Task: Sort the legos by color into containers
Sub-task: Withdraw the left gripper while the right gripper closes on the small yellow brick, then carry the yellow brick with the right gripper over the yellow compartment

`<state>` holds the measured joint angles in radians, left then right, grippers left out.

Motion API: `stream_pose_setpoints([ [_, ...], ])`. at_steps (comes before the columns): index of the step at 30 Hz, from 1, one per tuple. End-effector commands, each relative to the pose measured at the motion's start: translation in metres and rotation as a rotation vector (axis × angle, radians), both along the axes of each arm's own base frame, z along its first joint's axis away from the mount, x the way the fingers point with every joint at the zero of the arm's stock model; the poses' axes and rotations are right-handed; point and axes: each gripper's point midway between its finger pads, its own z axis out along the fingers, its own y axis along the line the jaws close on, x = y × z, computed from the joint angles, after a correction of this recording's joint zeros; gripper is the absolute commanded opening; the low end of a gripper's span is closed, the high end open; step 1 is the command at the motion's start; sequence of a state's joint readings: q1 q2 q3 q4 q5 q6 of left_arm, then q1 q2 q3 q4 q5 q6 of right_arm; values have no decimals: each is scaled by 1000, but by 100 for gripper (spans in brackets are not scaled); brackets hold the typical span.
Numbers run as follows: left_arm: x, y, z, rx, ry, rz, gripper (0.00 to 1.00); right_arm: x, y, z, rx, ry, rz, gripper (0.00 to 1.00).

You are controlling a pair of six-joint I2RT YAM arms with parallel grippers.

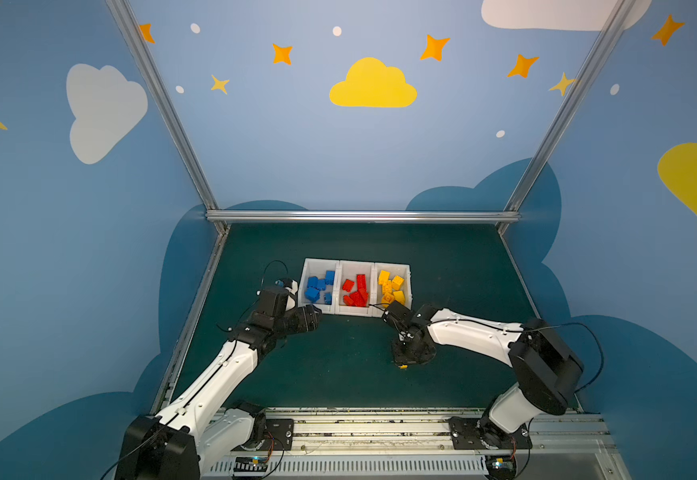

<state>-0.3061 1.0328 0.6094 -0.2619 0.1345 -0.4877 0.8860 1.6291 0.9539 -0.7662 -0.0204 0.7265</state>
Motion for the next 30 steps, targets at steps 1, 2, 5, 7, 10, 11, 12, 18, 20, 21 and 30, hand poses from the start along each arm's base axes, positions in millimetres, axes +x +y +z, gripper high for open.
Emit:
stream_pose_setpoints([
  [1, 1, -1, 6, -15, -24, 15, 80, -3, 4, -4, -10, 14, 11, 46],
  [2, 0, -1, 5, -11, -20, 17, 80, -3, 5, -5, -16, 14, 12, 44],
  [5, -2, -1, 3, -6, -14, 15, 80, -3, 3, -8, -48, 9, 18, 36],
  [7, -3, -2, 2, -6, -13, 16, 80, -4, 2, -9, -63, 8, 21, 30],
  [10, -4, -1, 0, -4, -10, 18, 80, -4, 0, -10, -74, 4, 19, 24],
  [11, -5, -1, 0, -5, -9, 18, 80, -4, 0, -10, -77, 2, 20, 23],
  [12, -5, 0, -1, -4, -9, 19, 80, -3, 0, -9, -78, 0, 21, 22],
  [18, -8, 3, 0, 5, -22, 29, 80, 18, 13, 26, -37, -66, 85, 18],
  [20, -9, 4, 0, 4, -27, 32, 81, 38, 20, 47, -9, -114, 114, 18],
  [21, -10, 5, 1, 4, -29, 32, 81, 49, 23, 58, 7, -135, 119, 18],
  [30, -15, 9, 8, -5, -66, 46, 81, 169, 40, 115, 95, -289, 99, 17],
])
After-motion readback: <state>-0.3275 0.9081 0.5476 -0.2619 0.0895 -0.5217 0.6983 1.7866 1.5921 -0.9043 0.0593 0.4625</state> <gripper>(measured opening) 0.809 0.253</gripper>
